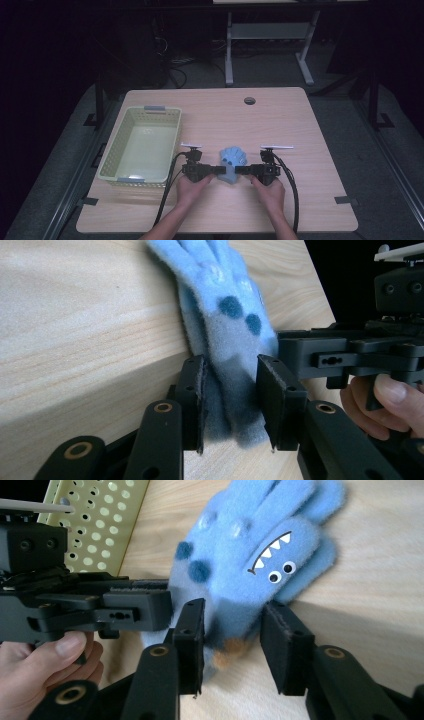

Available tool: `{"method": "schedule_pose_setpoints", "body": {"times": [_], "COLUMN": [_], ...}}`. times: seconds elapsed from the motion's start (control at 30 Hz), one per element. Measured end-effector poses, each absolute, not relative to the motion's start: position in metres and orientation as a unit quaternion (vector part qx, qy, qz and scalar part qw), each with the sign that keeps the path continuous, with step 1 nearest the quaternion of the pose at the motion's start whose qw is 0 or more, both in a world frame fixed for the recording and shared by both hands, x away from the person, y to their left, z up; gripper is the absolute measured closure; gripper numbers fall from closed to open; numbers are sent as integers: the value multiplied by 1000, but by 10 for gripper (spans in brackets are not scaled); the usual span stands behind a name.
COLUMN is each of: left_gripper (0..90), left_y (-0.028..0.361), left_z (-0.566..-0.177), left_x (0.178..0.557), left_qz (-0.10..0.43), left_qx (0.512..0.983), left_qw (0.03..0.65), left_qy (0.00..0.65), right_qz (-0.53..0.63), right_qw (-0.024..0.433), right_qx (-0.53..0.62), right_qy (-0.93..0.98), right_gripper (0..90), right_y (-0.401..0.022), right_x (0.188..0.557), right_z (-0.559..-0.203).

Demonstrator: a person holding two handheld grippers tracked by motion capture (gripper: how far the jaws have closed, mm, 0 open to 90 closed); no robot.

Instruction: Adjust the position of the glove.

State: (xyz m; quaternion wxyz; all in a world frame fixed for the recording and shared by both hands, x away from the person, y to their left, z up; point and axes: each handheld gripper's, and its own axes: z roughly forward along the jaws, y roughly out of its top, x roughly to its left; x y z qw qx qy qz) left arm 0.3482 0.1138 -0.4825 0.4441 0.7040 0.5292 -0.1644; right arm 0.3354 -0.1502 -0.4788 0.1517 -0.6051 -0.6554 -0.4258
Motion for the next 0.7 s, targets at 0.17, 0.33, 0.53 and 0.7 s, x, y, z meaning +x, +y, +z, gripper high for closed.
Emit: {"method": "schedule_pose_setpoints", "body": {"times": [0.17,0.33,0.53,0.7], "left_gripper": [658,662,671,676], "left_y": [114,114,115,113], "left_z": [-483,-484,-486,-487], "left_x": [348,347,347,345], "left_qz": [-164,-166,-174,-180], "left_qx": [703,696,690,687], "left_qw": [444,448,453,456], "left_qy": [531,536,538,537], "right_qz": [-420,-429,-444,-449], "right_qw": [170,192,209,211], "right_qx": [-606,-611,-620,-627], "right_qy": [-654,-636,-612,-601], "right_gripper": [568,592,622,643], "right_y": [-155,-156,-154,-150], "right_x": [330,325,328,329], "right_z": [-477,-481,-487,-489]}}
